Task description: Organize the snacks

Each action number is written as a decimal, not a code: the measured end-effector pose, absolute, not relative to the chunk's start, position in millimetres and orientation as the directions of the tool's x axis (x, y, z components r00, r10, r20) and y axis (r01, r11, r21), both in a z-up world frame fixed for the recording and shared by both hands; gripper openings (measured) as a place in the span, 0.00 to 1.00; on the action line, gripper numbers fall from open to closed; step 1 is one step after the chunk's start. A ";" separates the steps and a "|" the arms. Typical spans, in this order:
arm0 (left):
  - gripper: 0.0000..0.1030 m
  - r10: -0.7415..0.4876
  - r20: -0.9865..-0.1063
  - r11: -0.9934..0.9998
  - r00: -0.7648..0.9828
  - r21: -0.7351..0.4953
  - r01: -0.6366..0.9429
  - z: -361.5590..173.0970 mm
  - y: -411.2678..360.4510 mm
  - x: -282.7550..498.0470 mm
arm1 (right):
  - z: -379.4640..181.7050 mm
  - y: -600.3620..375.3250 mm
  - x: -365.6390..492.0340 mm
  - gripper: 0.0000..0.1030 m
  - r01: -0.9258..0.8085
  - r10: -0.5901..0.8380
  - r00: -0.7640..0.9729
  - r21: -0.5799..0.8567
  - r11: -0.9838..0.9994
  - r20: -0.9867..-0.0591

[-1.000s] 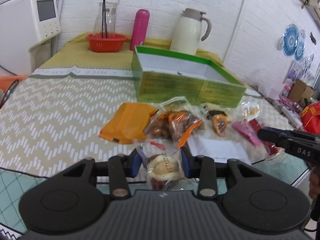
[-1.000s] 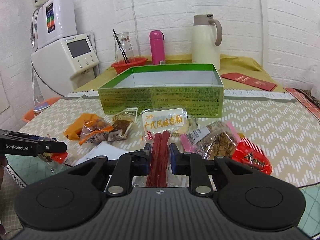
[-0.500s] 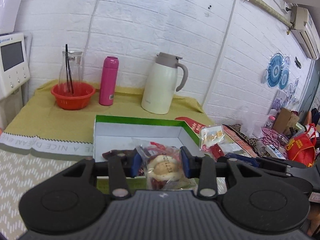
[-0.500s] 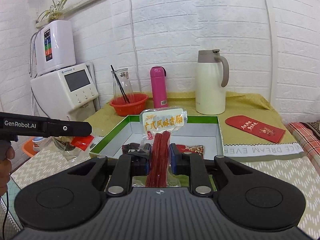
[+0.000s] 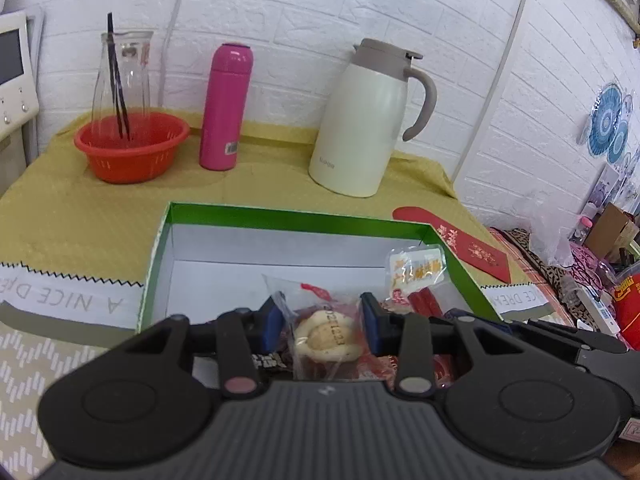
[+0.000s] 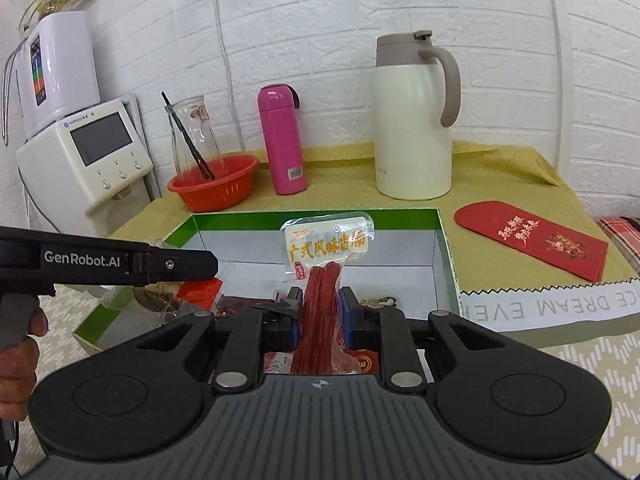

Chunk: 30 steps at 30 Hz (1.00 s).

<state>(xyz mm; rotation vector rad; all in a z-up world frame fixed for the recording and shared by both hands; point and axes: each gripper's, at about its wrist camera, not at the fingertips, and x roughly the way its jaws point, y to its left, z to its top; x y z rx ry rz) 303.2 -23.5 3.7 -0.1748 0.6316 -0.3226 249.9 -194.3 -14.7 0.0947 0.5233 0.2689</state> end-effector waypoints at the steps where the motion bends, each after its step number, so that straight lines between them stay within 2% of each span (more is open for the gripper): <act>1: 0.37 -0.351 -0.557 0.935 0.753 -0.258 0.244 -0.1 -24.1 307.0 | -18.2 -193.2 252.3 0.34 -0.229 0.276 0.828 0.154 0.961 -0.489; 5: 0.40 -0.358 -0.565 0.932 0.743 -0.257 0.254 -10.1 -26.8 314.5 | -26.7 -188.3 259.1 0.34 -0.248 0.273 0.813 0.118 0.962 -0.514; 6: 0.61 -0.354 -0.557 0.934 0.752 -0.253 0.252 -10.4 -26.7 314.0 | -27.0 -187.0 259.4 0.39 -0.261 0.274 0.813 0.099 0.960 -0.513; 7: 0.75 -0.345 -0.532 0.937 0.773 -0.247 0.249 -9.7 -26.7 310.9 | -26.9 -186.1 258.0 0.44 -0.270 0.275 0.816 0.085 0.959 -0.508; 8: 0.75 -0.337 -0.501 0.939 0.797 -0.240 0.246 -8.3 -26.1 306.6 | -26.4 -186.0 256.4 0.59 -0.276 0.276 0.817 0.077 0.958 -0.506; 9: 0.79 -0.329 -0.488 0.942 0.808 -0.233 0.243 -6.8 -26.1 303.8 | -25.8 -185.9 254.2 0.81 -0.281 0.277 0.821 0.069 0.957 -0.499; 10: 0.92 -0.323 -0.489 0.944 0.810 -0.231 0.237 -4.7 -26.3 302.5 | -25.1 -185.6 251.2 0.90 -0.287 0.278 0.828 0.059 0.956 -0.488; 11: 1.00 -0.305 -0.491 0.949 0.816 -0.230 0.216 -2.4 -26.2 300.8 | -24.3 -185.7 249.3 1.00 -0.293 0.281 0.832 0.051 0.955 -0.478; 15: 1.00 -0.247 -0.469 0.967 0.848 -0.177 0.184 7.5 -29.5 288.0 | -21.3 -184.4 239.4 1.00 -0.299 0.281 0.842 0.035 0.954 -0.460; 24: 1.00 -0.249 -0.458 0.967 0.853 -0.173 0.189 34.6 -28.1 237.3 | 2.6 -184.1 192.6 1.00 -0.299 0.283 0.860 0.030 0.954 -0.424; 30: 1.00 -0.240 -0.458 0.969 0.856 -0.163 0.185 44.3 -25.4 178.3 | 15.5 -186.5 135.9 1.00 -0.279 0.241 0.882 -0.037 0.959 -0.404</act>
